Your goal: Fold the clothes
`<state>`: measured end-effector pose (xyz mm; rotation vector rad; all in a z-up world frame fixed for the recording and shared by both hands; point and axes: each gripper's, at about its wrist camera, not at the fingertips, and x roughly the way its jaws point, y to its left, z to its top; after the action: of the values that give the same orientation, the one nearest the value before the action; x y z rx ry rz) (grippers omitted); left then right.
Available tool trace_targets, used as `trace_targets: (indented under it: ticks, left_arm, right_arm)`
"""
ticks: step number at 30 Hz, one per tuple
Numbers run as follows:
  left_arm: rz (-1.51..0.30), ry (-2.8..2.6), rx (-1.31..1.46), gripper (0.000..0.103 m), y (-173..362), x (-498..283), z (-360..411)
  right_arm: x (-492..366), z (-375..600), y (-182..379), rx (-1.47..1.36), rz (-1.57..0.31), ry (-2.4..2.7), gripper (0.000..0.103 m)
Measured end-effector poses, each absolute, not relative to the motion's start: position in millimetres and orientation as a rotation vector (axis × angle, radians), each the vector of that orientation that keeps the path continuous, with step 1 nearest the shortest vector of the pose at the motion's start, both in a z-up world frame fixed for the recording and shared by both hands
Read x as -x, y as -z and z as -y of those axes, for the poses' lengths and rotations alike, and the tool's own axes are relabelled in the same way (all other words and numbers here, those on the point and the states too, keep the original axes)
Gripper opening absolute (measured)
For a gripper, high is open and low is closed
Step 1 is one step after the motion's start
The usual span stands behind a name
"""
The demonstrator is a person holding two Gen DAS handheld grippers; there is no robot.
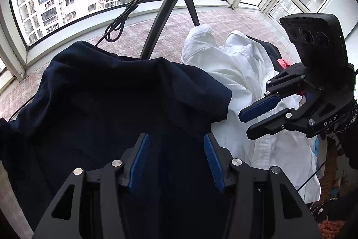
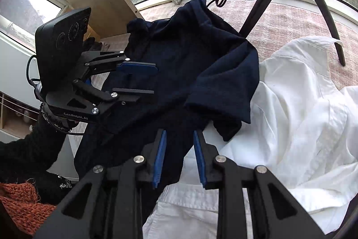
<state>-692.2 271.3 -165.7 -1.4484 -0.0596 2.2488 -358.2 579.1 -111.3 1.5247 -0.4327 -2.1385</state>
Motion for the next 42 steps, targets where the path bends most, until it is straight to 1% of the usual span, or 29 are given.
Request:
trace_targets:
  ticks: [3, 5, 6, 7, 8, 9, 10, 13, 15, 16, 18, 19, 20, 25, 31, 34, 35, 36, 37, 38, 39, 40, 42]
  left_arm:
    - [-0.047, -2.235, 1.4, 0.049, 155, 705, -302]
    - [-0.178, -2.223, 1.354, 0.05, 152, 710, -329]
    - [-0.238, -2.212, 1.353, 0.051, 156, 715, -340]
    - [-0.293, -2.2, 1.364, 0.051, 162, 721, -350]
    - [-0.348, -2.187, 1.374, 0.047, 168, 727, -360]
    - [-0.344, -2.172, 1.408, 0.025, 175, 735, -362]
    - [-0.275, -2.169, 1.451, 0.012, 179, 744, -356]
    - [0.046, -2.229, 1.451, 0.009, 174, 753, -315]
    - [0.203, -2.287, 1.413, 0.009, 165, 743, -284]
    - [0.264, -2.293, 1.396, 0.009, 163, 737, -273]
    - [0.362, -2.291, 1.369, 0.009, 161, 725, -255]
    - [0.385, -2.295, 1.359, 0.009, 160, 721, -250]
    - [0.394, -2.303, 1.349, 0.009, 160, 718, -248]
    - [0.458, -2.323, 1.287, 0.009, 159, 710, -250]
    - [0.432, -2.275, 1.251, 0.01, 161, 706, -270]
    - [0.422, -2.27, 1.232, 0.01, 159, 705, -277]
    - [0.402, -2.287, 1.231, 0.01, 158, 705, -279]
    - [0.38, -2.297, 1.237, 0.013, 157, 704, -280]
    - [0.358, -2.304, 1.247, 0.022, 156, 703, -281]
    - [0.348, -2.31, 1.247, 0.027, 155, 700, -280]
    - [0.345, -2.317, 1.242, 0.035, 153, 697, -278]
    - [0.342, -2.323, 1.24, 0.038, 152, 694, -275]
    - [0.336, -2.337, 1.238, 0.04, 150, 689, -269]
  right_arm:
    - [351, -611, 108, -1.558, 0.459, 2.277, 0.025]
    - [347, -628, 110, -1.587, 0.521, 2.303, 0.025]
    - [345, -635, 111, -1.597, 0.547, 2.314, 0.026]
    - [342, -637, 109, -1.593, 0.551, 2.323, 0.025]
    - [340, -640, 108, -1.589, 0.556, 2.332, 0.026]
    - [338, -642, 106, -1.584, 0.557, 2.34, 0.026]
    - [337, -643, 103, -1.575, 0.545, 2.345, 0.026]
    - [339, -636, 98, -1.548, 0.483, 2.348, 0.026]
    - [343, -632, 95, -1.535, 0.463, 2.347, 0.026]
    - [349, -631, 93, -1.517, 0.482, 2.338, 0.026]
    - [363, -628, 89, -1.47, 0.534, 2.321, 0.032]
    - [371, -625, 87, -1.452, 0.554, 2.318, 0.038]
    - [379, -622, 85, -1.435, 0.572, 2.311, 0.04]
    - [410, -590, 89, -1.41, 0.65, 2.215, 0.04]
    - [414, -586, 97, -1.444, 0.715, 2.182, 0.04]
    - [417, -587, 105, -1.475, 0.718, 2.177, 0.039]
    - [417, -585, 106, -1.476, 0.699, 2.178, 0.034]
    - [416, -585, 104, -1.469, 0.669, 2.192, 0.029]
    - [416, -585, 101, -1.46, 0.635, 2.219, 0.017]
    - [416, -587, 96, -1.45, 0.601, 2.251, 0.01]
    - [416, -589, 91, -1.439, 0.565, 2.283, 0.009]
    - [417, -593, 84, -1.426, 0.525, 2.328, 0.008]
    - [417, -608, 62, -1.38, 0.404, 2.505, 0.007]
